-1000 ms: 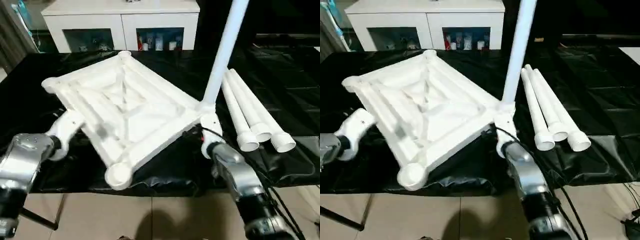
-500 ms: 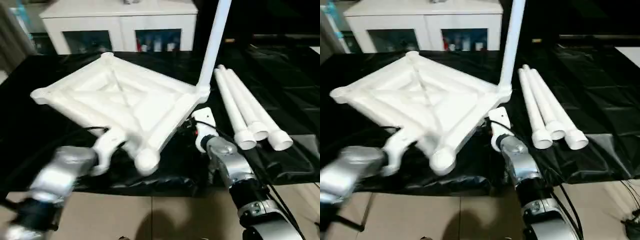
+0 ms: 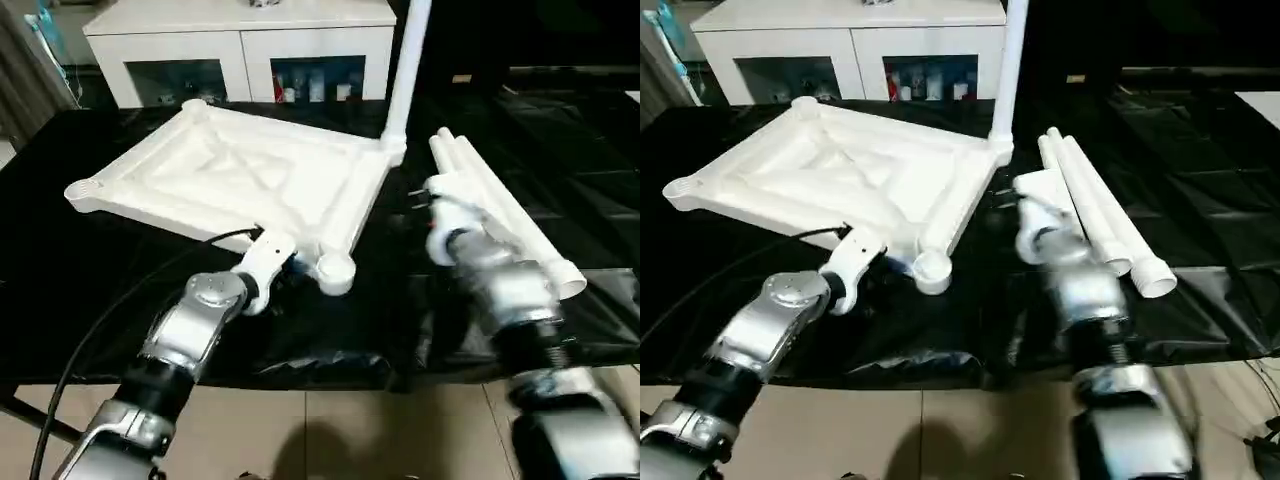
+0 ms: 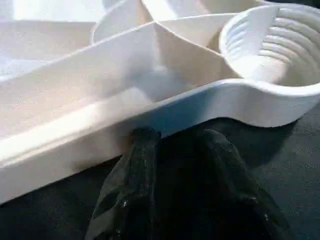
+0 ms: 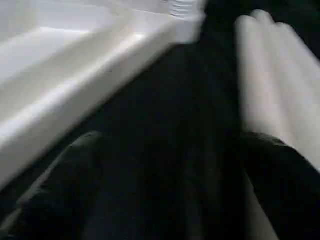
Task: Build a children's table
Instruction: Pick table leg
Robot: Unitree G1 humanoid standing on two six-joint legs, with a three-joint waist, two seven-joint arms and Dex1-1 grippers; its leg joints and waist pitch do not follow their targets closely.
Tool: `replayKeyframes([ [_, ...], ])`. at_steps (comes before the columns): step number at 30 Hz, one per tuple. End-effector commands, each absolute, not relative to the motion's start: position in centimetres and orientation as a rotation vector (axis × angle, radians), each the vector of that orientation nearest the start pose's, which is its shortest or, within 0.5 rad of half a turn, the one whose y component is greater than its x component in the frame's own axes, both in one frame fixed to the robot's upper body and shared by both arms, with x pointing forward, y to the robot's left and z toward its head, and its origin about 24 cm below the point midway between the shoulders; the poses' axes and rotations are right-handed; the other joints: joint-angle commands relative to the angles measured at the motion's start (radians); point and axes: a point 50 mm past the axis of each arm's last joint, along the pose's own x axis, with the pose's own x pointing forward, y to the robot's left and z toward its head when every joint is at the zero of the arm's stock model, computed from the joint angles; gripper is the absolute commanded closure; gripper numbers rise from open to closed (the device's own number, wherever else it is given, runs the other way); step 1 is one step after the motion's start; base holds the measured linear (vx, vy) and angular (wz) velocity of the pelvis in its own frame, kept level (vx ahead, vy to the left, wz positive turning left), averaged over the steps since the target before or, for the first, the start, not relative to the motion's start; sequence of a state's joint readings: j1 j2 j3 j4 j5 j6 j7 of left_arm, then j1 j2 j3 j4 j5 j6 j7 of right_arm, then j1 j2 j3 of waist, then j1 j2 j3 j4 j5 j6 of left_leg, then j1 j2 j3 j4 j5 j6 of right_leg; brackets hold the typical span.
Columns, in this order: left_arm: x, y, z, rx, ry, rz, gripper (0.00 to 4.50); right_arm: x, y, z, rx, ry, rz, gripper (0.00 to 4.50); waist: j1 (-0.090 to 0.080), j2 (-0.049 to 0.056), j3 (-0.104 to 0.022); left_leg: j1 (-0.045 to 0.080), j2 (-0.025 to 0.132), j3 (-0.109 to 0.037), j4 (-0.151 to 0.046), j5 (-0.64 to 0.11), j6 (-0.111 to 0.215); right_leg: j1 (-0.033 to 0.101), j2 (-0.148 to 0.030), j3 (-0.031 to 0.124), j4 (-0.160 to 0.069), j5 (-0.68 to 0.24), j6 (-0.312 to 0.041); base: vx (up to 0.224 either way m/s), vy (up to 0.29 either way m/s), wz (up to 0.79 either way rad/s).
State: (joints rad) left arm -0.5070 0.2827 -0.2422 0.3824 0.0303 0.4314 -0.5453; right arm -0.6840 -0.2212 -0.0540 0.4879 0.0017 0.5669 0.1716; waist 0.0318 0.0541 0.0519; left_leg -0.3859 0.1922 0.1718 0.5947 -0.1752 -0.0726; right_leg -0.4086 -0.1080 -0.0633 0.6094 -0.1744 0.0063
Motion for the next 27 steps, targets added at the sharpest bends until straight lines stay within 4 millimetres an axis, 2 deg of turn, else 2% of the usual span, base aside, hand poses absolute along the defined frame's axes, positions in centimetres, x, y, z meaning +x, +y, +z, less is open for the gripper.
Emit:
replayKeyframes([
  [1,32.9,12.7,6.1,0.349,0.383,-0.696,3.02,37.0,-17.2,9.9,-0.155,0.383,0.11,0.01,0.001,0.003,-0.081,0.012,0.009,0.001,-0.059,-0.138,0.03,0.063,-0.017,0.026,-0.057,-0.04,-0.245,0.0,0.0,0.0],
  [3,32.2,12.2,6.8,0.315,0.356,-0.804,3.02,37.5,-18.5,10.5,-0.145,0.405,0.057,0.01,0.001,0.0,-0.082,0.013,0.011,0.001,-0.058,-0.14,0.031,0.063,-0.02,0.026,-0.055,-0.063,-0.26,0.0,0.0,0.0],
  [4,31.3,11.8,7.6,0.295,0.33,-0.923,3.02,37.9,-19.5,10.8,-0.136,0.436,0.026,0.01,0.004,0.0,-0.079,0.018,0.013,0.003,-0.059,-0.156,0.029,0.057,-0.02,0.026,-0.058,-0.087,-0.265,0.0,0.0,0.0],
  [5,30.5,11.6,8.2,0.283,0.315,-1.019,3.02,38.0,-20.1,10.8,-0.139,0.481,0.019,0.01,0.001,-0.001,-0.08,0.013,0.014,0.001,-0.06,-0.157,0.029,0.06,-0.022,0.026,-0.055,-0.092,-0.27,0.0,0.0,0.0],
  [6,30.3,11.5,8.3,0.281,0.313,-1.033,3.02,38.1,-20.1,10.8,-0.141,0.49,0.02,0.01,0.0,0.002,-0.075,0.015,0.015,0.003,-0.062,-0.184,0.022,0.055,-0.018,0.024,-0.058,-0.122,-0.272,0.0,0.0,0.0],
  [7,29.8,11.4,8.7,0.282,0.307,-1.09,3.02,38.1,-20.3,10.4,-0.123,0.546,0.03,0.01,0.0,0.0,-0.073,0.019,0.015,0.006,-0.06,-0.2,0.018,0.052,-0.017,0.026,-0.06,-0.128,-0.271,0.0,0.0,0.0],
  [9,29.4,11.3,9.1,0.293,0.304,-1.134,3.02,38.0,-20.4,10.0,-0.082,0.598,0.045,0.01,-0.003,-0.002,-0.071,0.016,0.012,0.007,-0.061,-0.215,0.018,0.053,-0.015,0.026,-0.059,-0.137,-0.264,0.0,0.0,0.0],
  [11,29.4,11.3,9.1,0.295,0.304,-1.139,3.02,38.0,-20.4,9.9,-0.079,0.607,0.047,0.01,-0.001,0.0,-0.072,0.018,0.013,0.007,-0.061,-0.21,0.015,0.054,-0.017,0.027,-0.059,-0.139,-0.258,0.0,0.0,0.0],
  [12,29.1,11.2,9.7,0.309,0.297,-1.171,3.02,38.0,-20.5,9.1,-0.06,0.673,0.051,0.01,-0.001,-0.004,-0.072,0.017,0.014,0.008,-0.061,-0.208,0.014,0.054,-0.017,0.027,-0.06,-0.138,-0.255,0.0,0.0,0.0],
  [13,29.0,11.1,10.0,0.314,0.293,-1.182,3.02,37.9,-20.6,8.8,-0.056,0.7,0.048,0.01,-0.001,-0.004,-0.076,0.017,0.015,0.006,-0.059,-0.186,0.014,0.055,-0.019,0.026,-0.054,-0.125,-0.271,0.0,0.0,0.0],
  [14,28.9,11.1,10.2,0.316,0.289,-1.185,3.02,37.9,-20.6,8.6,-0.048,0.711,0.043,0.01,-0.001,-0.004,-0.073,0.015,0.015,0.007,-0.059,-0.188,0.013,0.054,-0.019,0.026,-0.055,-0.126,-0.272,0.0,0.0,0.0],
  [15,28.9,11.1,10.4,0.321,0.283,-1.187,3.02,37.9,-20.6,8.4,-0.023,0.729,0.051,0.01,-0.003,-0.015,-0.075,0.015,0.015,0.008,-0.057,-0.181,0.014,0.056,-0.017,0.026,-0.053,-0.124,-0.273,0.0,0.0,0.0],
  [17,28.8,11.0,10.6,0.324,0.28,-1.192,3.02,37.9,-20.6,8.1,-0.022,0.75,0.049,0.01,-0.002,-0.01,-0.073,0.014,0.015,0.009,-0.057,-0.18,0.018,0.056,-0.018,0.026,-0.053,-0.134,-0.268,0.0,0.0,0.0],
  [19,28.7,10.9,10.9,0.326,0.274,-1.205,3.02,37.8,-20.9,7.7,-0.049,0.769,0.02,0.01,-0.002,-0.014,-0.074,0.014,0.014,0.01,-0.056,-0.166,0.023,0.057,-0.018,0.027,-0.053,-0.13,-0.266,0.0,0.0,0.0],
  [20,28.6,10.9,10.9,0.326,0.273,-1.207,3.02,37.8,-21.0,7.7,-0.05,0.771,0.015,0.01,-0.001,-0.012,-0.075,0.015,0.014,0.01,-0.055,-0.162,0.023,0.055,-0.019,0.027,-0.053,-0.132,-0.268,0.0,0.0,0.0],
  [21,28.6,10.9,11.0,0.327,0.272,-1.21,3.02,37.8,-21.0,7.6,-0.055,0.779,0.013,0.01,-0.001,-0.016,-0.074,0.015,0.014,0.011,-0.055,-0.164,0.022,0.054,-0.017,0.026,-0.053,-0.139,-0.266,0.0,0.0,0.0],
  [26,28.3,10.8,11.3,0.335,0.274,-1.225,3.02,37.6,-21.1,6.8,-0.045,0.809,0.009,0.01,0.0,-0.014,-0.074,0.014,0.015,0.011,-0.055,-0.174,0.02,0.053,-0.018,0.026,-0.053,-0.159,-0.258,0.0,0.0,0.0],
  [27,28.3,10.8,11.3,0.336,0.274,-1.226,3.02,37.6,-21.2,6.7,-0.045,0.813,0.009,0.18,-0.002,-0.016,-0.073,0.014,0.014,0.01,-0.055,-0.183,0.018,0.052,-0.018,0.026,-0.054,-0.169,-0.259,0.0,0.0,0.0],
])
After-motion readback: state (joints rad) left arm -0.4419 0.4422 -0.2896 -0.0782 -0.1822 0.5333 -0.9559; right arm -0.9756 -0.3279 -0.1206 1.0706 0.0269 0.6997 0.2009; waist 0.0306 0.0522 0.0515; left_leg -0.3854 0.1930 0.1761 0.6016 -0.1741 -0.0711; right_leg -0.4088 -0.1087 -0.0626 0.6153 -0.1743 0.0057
